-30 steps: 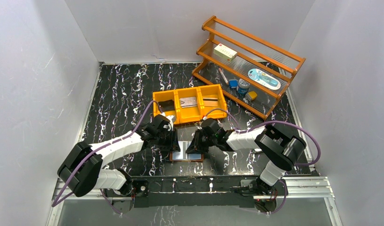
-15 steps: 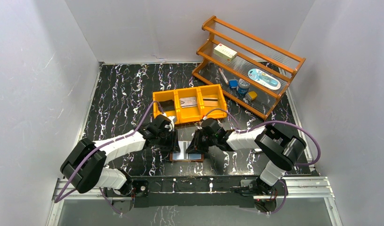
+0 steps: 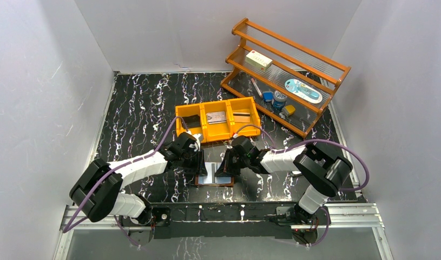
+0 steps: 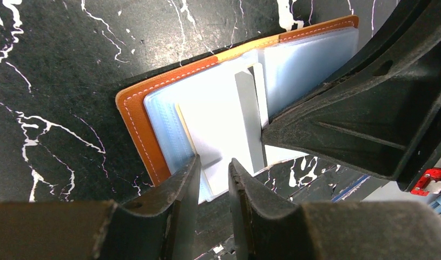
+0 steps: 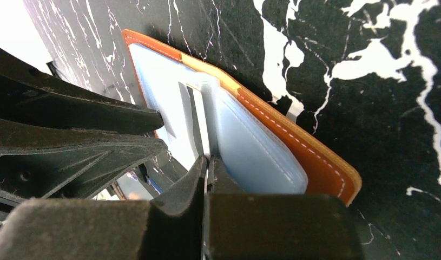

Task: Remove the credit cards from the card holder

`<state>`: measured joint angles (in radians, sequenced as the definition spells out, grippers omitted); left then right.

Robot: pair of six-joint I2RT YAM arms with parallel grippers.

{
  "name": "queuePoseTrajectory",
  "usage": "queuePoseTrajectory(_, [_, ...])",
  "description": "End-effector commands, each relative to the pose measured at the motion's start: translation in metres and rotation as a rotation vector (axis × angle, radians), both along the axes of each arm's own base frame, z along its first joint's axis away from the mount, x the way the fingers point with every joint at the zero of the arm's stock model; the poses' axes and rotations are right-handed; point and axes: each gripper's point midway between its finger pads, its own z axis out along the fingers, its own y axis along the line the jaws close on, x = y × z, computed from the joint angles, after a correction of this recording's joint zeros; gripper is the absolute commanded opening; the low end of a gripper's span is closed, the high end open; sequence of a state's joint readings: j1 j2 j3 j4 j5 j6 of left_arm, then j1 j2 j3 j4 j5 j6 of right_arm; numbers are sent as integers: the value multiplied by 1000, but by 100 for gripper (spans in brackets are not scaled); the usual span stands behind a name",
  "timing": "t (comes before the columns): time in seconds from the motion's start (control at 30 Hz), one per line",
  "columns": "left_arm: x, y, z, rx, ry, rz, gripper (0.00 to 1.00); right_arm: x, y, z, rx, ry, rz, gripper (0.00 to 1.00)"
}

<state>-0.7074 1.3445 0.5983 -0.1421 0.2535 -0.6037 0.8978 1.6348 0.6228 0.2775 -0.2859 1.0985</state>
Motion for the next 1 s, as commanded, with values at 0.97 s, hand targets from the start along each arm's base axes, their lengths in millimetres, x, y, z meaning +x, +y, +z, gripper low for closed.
queuePoseTrajectory(0.97, [-10,16,-13,88,19,-3,25,8,-45,12,-85,-103,-71,5])
